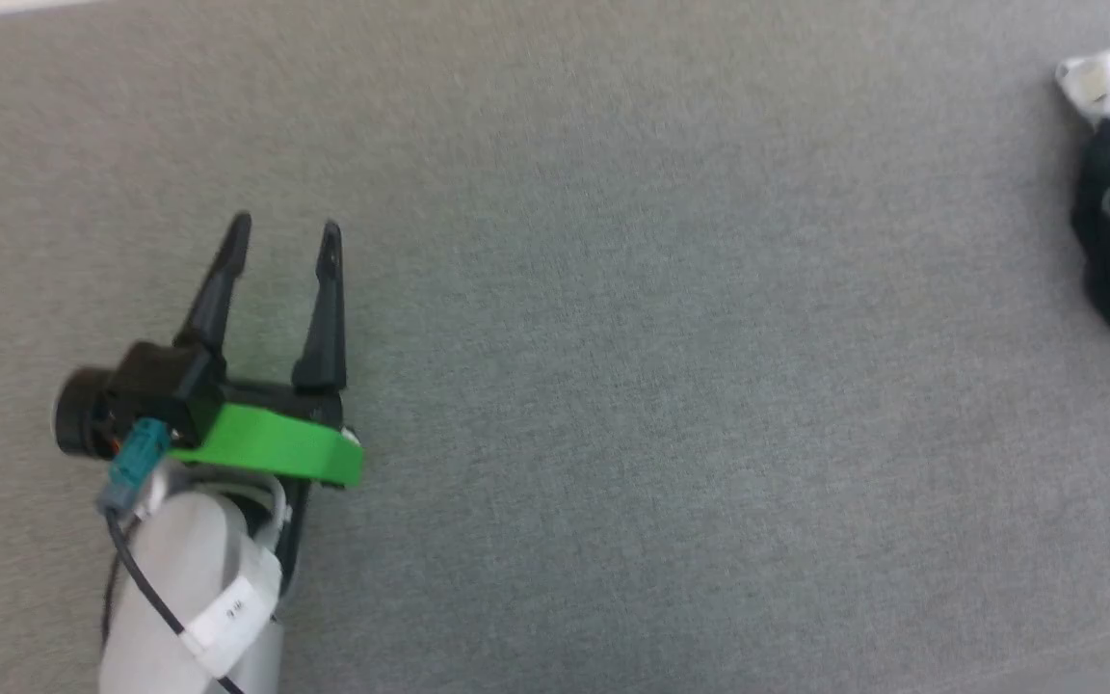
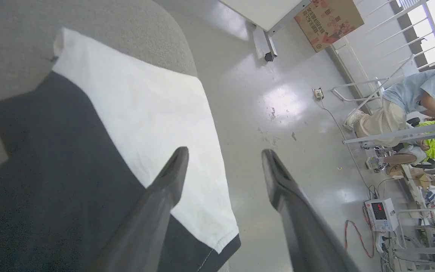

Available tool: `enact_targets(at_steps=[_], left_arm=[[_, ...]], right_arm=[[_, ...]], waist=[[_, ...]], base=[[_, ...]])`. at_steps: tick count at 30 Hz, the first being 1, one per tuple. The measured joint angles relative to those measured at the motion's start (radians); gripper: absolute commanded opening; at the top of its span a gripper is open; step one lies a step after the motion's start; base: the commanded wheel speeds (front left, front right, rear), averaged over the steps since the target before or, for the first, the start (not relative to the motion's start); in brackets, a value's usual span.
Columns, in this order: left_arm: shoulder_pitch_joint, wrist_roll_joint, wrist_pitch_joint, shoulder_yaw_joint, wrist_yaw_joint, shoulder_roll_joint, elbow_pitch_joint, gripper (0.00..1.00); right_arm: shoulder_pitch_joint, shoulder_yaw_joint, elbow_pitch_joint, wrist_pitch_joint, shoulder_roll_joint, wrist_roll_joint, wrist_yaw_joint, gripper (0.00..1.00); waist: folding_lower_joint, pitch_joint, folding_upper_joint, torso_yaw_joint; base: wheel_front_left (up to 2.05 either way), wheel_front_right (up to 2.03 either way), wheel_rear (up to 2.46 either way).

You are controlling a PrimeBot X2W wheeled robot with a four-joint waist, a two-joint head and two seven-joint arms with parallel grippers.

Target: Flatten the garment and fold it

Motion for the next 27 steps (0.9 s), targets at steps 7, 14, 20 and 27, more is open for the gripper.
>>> enact_targets(at_steps=[7,14,20,27], left_arm=[[0.096,-0.060,-0.013,0.006,0.006,-0.037,0.056,1.00],[0.133,-0.089,-0.014,0.007,0.006,-0.051,0.097,1.00],[0.149,-0.093,-0.014,0.004,0.006,-0.062,0.114,1.00],[0.198,-0.095,-0.017,0.000,0.006,-0.073,0.127,1.00]], right_arm=[[0.165,0.032,-0.222,-0.187,0.111,0.244,0.000,1.00],[0.403,0.078,-0.507,-0.248,0.236,0.389,0.000,1.00],[0.555,0.089,-0.675,-0.255,0.341,0.414,0.000,1.00],[0.683,0.087,-0.725,-0.281,0.430,0.401,0.000,1.00]], waist=[[-0.0001,-0.158,0.0000,0.050],[-0.0001,-0.258,0.0000,0.112],[-0.0001,-0.312,-0.0001,0.179],[-0.0001,-0.375,0.0000,0.243]], base=[[0.00,0.00,0.00],[0.00,0.00,0.00],[0.00,0.00,0.00],[0.00,0.00,0.00]])
